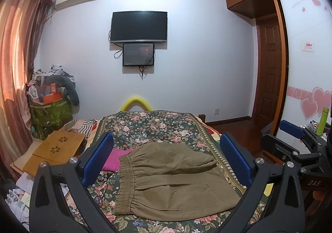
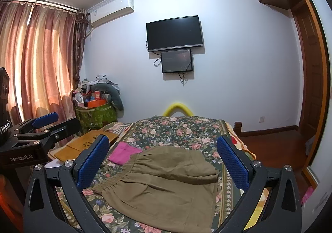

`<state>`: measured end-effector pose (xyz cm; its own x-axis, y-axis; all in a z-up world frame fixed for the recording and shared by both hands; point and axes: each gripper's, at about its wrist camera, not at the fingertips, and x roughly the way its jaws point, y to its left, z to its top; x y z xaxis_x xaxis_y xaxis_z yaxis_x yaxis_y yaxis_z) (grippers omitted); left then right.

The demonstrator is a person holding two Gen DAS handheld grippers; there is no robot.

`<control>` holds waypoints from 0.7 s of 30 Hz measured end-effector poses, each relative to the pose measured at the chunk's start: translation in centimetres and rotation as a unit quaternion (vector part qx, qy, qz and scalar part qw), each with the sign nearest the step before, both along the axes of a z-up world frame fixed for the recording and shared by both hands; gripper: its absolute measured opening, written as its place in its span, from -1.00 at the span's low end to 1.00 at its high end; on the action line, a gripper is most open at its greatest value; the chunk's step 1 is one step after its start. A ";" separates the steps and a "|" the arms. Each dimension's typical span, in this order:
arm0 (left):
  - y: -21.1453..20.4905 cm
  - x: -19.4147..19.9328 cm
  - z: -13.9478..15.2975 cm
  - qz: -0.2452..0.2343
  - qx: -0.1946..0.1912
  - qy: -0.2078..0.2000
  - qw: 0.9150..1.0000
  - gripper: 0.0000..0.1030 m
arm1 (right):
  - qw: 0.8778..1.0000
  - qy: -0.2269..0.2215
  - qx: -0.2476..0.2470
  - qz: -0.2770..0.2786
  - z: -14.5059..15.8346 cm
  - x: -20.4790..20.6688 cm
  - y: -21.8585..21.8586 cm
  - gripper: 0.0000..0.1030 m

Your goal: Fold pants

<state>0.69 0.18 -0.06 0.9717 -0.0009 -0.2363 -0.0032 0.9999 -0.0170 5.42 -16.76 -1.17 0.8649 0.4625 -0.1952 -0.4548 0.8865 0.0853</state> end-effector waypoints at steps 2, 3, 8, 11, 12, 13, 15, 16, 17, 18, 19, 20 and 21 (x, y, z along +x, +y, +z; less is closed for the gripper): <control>0.0 0.1 0.0 0.000 0.000 0.001 1.000 1.00 | 1.000 0.002 0.001 0.000 0.1 0.1 -0.1 1.00; -0.1 0.1 0.0 0.000 0.000 0.002 1.000 1.00 | 1.000 0.002 0.001 0.000 0.1 0.1 -0.2 1.00; -0.2 0.1 -0.1 0.001 0.002 0.001 1.000 1.00 | 1.000 0.002 0.002 -0.001 0.2 0.2 -0.3 1.00; -0.2 0.1 0.0 0.001 0.002 0.001 1.000 1.00 | 1.000 0.003 0.002 -0.001 0.1 0.2 -0.2 1.00; -0.2 0.1 0.0 0.001 0.002 0.001 1.000 1.00 | 1.000 0.002 0.002 -0.001 0.1 0.2 -0.2 0.99; -0.2 0.1 0.0 0.001 0.002 0.001 1.000 1.00 | 1.000 0.002 0.003 -0.002 0.1 0.2 -0.2 1.00; -0.2 0.1 0.0 0.001 0.002 0.001 1.000 1.00 | 1.000 0.003 0.002 -0.002 0.1 0.2 -0.2 1.00; -0.2 0.1 0.0 0.001 0.002 0.001 1.000 1.00 | 1.000 0.003 0.002 -0.002 0.1 0.2 -0.3 1.00; -0.2 0.1 0.0 0.001 0.003 0.001 1.000 1.00 | 1.000 0.004 0.003 -0.002 0.1 0.2 -0.3 1.00; -0.2 0.0 -0.1 0.001 0.003 0.000 1.000 1.00 | 1.000 0.004 0.003 -0.002 0.1 0.2 -0.3 1.00; -0.2 0.0 -0.1 0.002 0.003 0.000 1.000 1.00 | 1.000 0.004 0.003 -0.002 0.1 0.2 -0.3 1.00; -0.2 0.0 -0.1 0.001 0.003 0.000 1.000 1.00 | 1.000 0.004 0.002 -0.002 0.1 0.2 -0.3 1.00; -0.2 0.0 -0.1 0.001 0.002 0.000 1.000 1.00 | 1.000 0.004 0.002 -0.002 0.1 0.2 -0.3 1.00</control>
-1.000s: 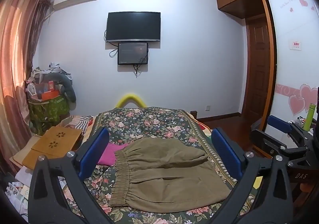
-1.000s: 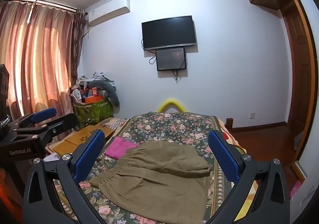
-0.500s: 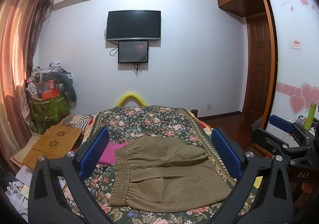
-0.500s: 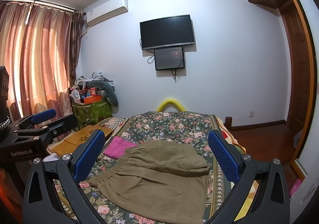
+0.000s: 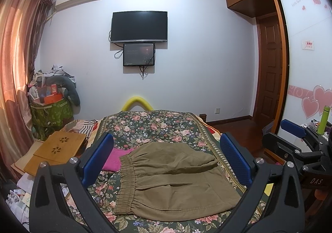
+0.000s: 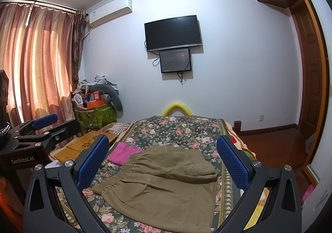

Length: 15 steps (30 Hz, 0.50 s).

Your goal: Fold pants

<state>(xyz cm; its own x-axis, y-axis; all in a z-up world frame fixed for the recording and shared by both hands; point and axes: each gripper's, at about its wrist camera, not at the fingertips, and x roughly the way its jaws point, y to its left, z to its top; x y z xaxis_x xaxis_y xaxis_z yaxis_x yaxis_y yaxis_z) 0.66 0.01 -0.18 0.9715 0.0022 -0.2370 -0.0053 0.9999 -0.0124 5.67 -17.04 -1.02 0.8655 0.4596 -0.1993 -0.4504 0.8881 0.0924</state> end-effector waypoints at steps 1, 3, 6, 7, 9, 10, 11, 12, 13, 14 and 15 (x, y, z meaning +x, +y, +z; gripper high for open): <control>0.0 0.0 0.0 0.000 0.000 0.000 1.000 1.00 | 1.000 0.000 0.000 0.000 0.0 0.0 0.0 1.00; -0.1 0.1 -0.1 0.001 0.000 0.000 1.000 1.00 | 1.000 -0.001 0.000 0.000 -0.1 0.0 0.0 0.99; 0.0 0.1 -0.1 0.000 -0.002 0.001 1.000 1.00 | 1.000 0.000 0.001 0.000 -0.1 0.0 -0.1 1.00; 0.0 0.1 -0.1 0.000 -0.002 0.001 1.000 1.00 | 1.000 0.000 0.000 0.000 -0.1 0.0 0.0 1.00; 0.0 0.1 -0.1 0.001 0.000 0.000 1.000 1.00 | 1.000 0.000 0.001 0.000 -0.1 0.0 0.0 1.00; -0.1 0.1 -0.2 0.002 0.001 0.000 1.000 1.00 | 1.000 0.000 0.000 0.000 -0.1 0.0 0.0 1.00; 0.0 0.1 -0.2 0.002 0.001 0.000 1.000 1.00 | 1.000 0.000 0.000 0.000 -0.1 0.0 0.0 1.00; -0.1 0.2 -0.2 0.002 0.002 0.000 1.000 1.00 | 1.000 -0.001 0.000 0.000 -0.1 0.0 0.0 1.00; -0.1 0.2 -0.2 0.002 0.001 0.000 1.000 1.00 | 1.000 -0.001 0.000 0.000 -0.1 0.0 0.0 1.00; -0.1 0.2 -0.3 0.002 0.001 0.000 1.000 1.00 | 1.000 0.000 0.000 0.000 -0.1 0.0 0.0 1.00; -0.1 0.3 -0.3 0.002 0.001 0.000 1.000 1.00 | 1.000 0.001 0.000 0.000 -0.1 0.0 0.0 1.00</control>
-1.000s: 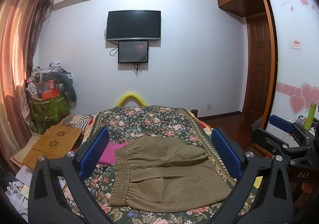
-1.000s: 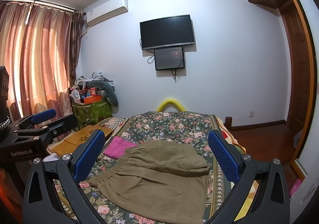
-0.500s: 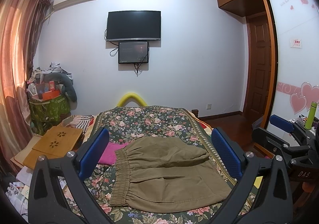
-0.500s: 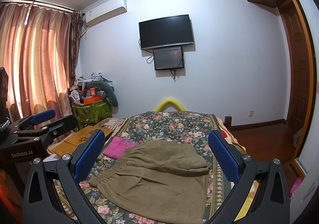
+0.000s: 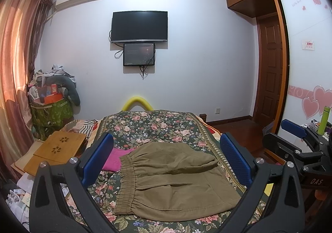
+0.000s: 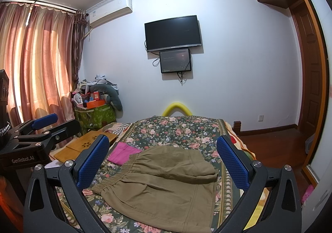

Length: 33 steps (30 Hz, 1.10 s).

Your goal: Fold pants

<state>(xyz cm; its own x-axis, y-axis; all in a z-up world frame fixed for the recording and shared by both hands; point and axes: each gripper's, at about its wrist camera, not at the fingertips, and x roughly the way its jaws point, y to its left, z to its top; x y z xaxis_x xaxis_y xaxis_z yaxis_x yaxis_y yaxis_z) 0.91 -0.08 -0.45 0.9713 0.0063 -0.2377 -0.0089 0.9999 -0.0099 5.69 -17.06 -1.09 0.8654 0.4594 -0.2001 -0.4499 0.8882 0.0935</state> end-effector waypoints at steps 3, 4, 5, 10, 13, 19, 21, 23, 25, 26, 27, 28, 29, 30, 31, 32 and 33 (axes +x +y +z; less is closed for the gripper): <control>0.0 0.0 0.0 0.001 0.000 0.000 1.000 1.00 | 1.000 0.000 0.000 0.000 0.0 0.0 0.0 1.00; 0.0 0.0 0.0 0.000 0.000 0.000 1.000 1.00 | 1.000 -0.001 0.000 0.000 0.0 0.0 0.0 1.00; 0.0 0.0 0.0 0.000 0.000 0.000 1.000 1.00 | 1.000 0.000 0.000 0.000 0.0 0.0 0.0 1.00; 0.0 0.0 0.0 0.000 0.000 0.000 1.000 1.00 | 1.000 0.000 0.000 0.000 -0.1 0.0 0.0 0.99; 0.0 0.0 0.0 0.000 0.000 0.000 1.000 1.00 | 1.000 0.000 -0.001 0.000 -0.1 0.0 0.0 1.00; 0.0 0.1 -0.2 0.000 -0.001 0.002 1.000 1.00 | 1.000 0.002 -0.001 -0.001 -0.3 0.2 -0.1 1.00; 0.0 0.4 -0.2 0.001 -0.002 0.004 1.000 1.00 | 1.000 0.004 -0.001 -0.002 -0.4 0.4 -0.1 1.00; 0.2 0.5 -0.3 0.002 -0.003 0.005 1.000 1.00 | 1.000 0.006 -0.002 -0.003 -0.5 0.5 0.0 1.00; 0.3 0.8 -0.4 0.002 -0.005 0.009 1.000 1.00 | 1.000 0.009 -0.004 -0.003 -0.6 0.8 0.1 1.00; 0.4 1.1 -0.6 0.003 -0.005 0.011 1.000 1.00 | 1.000 0.011 -0.005 -0.003 -0.7 0.9 0.2 1.00; 0.5 1.3 -0.6 0.004 -0.005 0.013 1.000 1.00 | 1.000 0.013 -0.005 -0.003 -0.8 1.0 0.2 1.00; 0.7 1.6 -0.8 0.006 -0.005 0.017 1.000 1.00 | 1.000 0.014 -0.005 -0.003 -0.9 1.2 0.3 1.00; 0.7 2.1 -1.1 0.007 -0.005 0.021 1.000 1.00 | 1.000 0.015 -0.005 -0.003 -1.1 1.4 0.3 0.99; 0.9 2.6 -1.3 0.007 -0.006 0.027 1.000 1.00 | 1.000 0.016 -0.006 -0.003 -1.2 1.7 0.4 1.00; 1.0 3.1 -1.6 0.008 -0.008 0.034 0.999 1.00 | 1.000 0.018 -0.006 -0.003 -1.3 2.0 0.5 1.00; 1.2 3.7 -2.0 0.010 -0.010 0.042 0.999 1.00 | 1.000 0.019 -0.008 -0.003 -1.4 2.3 0.6 1.00; 1.5 4.4 -2.4 0.011 -0.013 0.052 0.998 1.00 | 1.000 0.022 -0.010 -0.003 -1.6 2.7 0.7 1.00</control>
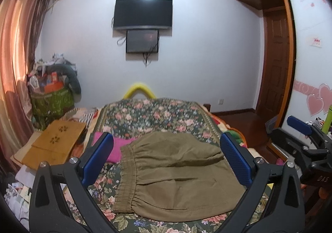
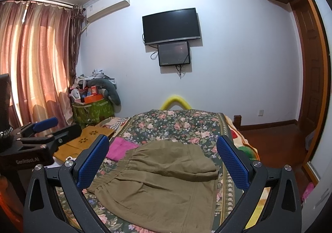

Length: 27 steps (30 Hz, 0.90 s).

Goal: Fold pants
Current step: 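Lower the left tool to the waistband while the right tool reaches the pant leg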

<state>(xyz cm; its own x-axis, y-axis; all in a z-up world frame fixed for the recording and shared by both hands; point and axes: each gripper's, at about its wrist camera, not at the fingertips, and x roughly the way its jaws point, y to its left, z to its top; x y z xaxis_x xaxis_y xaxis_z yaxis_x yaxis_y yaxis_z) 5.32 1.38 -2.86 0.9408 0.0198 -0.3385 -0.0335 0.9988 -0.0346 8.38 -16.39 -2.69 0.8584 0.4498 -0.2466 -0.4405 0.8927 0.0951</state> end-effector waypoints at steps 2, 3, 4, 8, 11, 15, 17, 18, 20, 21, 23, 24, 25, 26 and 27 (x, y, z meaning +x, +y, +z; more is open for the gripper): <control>0.6 1.5 -0.9 0.003 -0.009 0.022 1.000 1.00 | 1.000 0.003 -0.004 -0.002 -0.5 0.5 0.3 1.00; 1.0 2.2 -1.4 0.007 -0.012 0.032 0.999 1.00 | 1.000 0.005 -0.007 -0.003 -0.8 1.0 0.4 1.00; 1.3 2.9 -2.0 0.012 -0.013 0.041 0.999 1.00 | 1.000 0.007 -0.011 -0.004 -1.1 1.4 0.5 1.00; 2.9 6.1 -4.6 0.022 -0.016 0.086 0.996 1.00 | 0.999 0.023 -0.032 -0.014 -2.9 3.3 0.5 1.00; 4.3 8.8 -7.0 0.026 -0.016 0.125 0.992 1.00 | 0.997 0.050 -0.046 -0.020 -4.8 5.3 0.3 1.00; 6.4 12.5 -10.3 0.021 -0.035 0.181 0.983 1.00 | 0.992 0.105 -0.068 -0.020 -8.1 8.4 0.1 1.00; 7.5 14.2 -11.8 0.020 -0.045 0.208 0.977 1.00 | 0.989 0.125 -0.079 -0.016 -9.0 9.3 0.0 0.99; 8.1 15.0 -12.5 0.020 -0.049 0.220 0.974 1.00 | 0.986 0.142 -0.088 -0.014 -10.1 10.2 -0.2 0.99; 9.3 16.8 -14.0 0.024 -0.054 0.248 0.967 1.00 | 0.982 0.165 -0.097 -0.008 -11.3 11.4 -0.6 0.99; 9.7 17.3 -14.6 0.028 -0.053 0.258 0.964 1.00 | 0.979 0.177 -0.101 -0.005 -11.9 12.0 -1.0 0.99; 10.8 18.5 -15.5 0.042 -0.048 0.276 0.959 1.00 | 0.975 0.197 -0.106 -0.002 -12.7 13.1 -1.4 0.99; 11.4 19.2 -16.2 0.049 -0.041 0.284 0.957 0.99 | 0.972 0.206 -0.110 -0.003 -13.2 13.8 -1.7 0.99; 11.9 19.6 -16.7 0.052 -0.034 0.292 0.954 0.99 | 0.971 0.211 -0.114 -0.003 -13.6 14.4 -2.0 0.99; 12.3 20.2 -17.2 0.055 -0.029 0.301 0.952 0.99 | 0.968 0.219 -0.121 -0.003 -14.0 15.1 -2.4 0.99; 12.9 21.0 -18.0 0.057 -0.025 0.314 0.947 0.98 | 0.966 0.225 -0.124 -0.003 -14.3 15.7 -2.6 0.99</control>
<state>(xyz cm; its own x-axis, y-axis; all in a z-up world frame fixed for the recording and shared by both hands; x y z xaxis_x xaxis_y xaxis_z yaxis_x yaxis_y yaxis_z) 26.27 14.26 -20.88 0.5469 0.0787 -0.8335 -0.1712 0.9850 -0.0193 24.04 -18.97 -17.00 0.6409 0.3251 -0.6954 -0.3997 0.9147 0.0592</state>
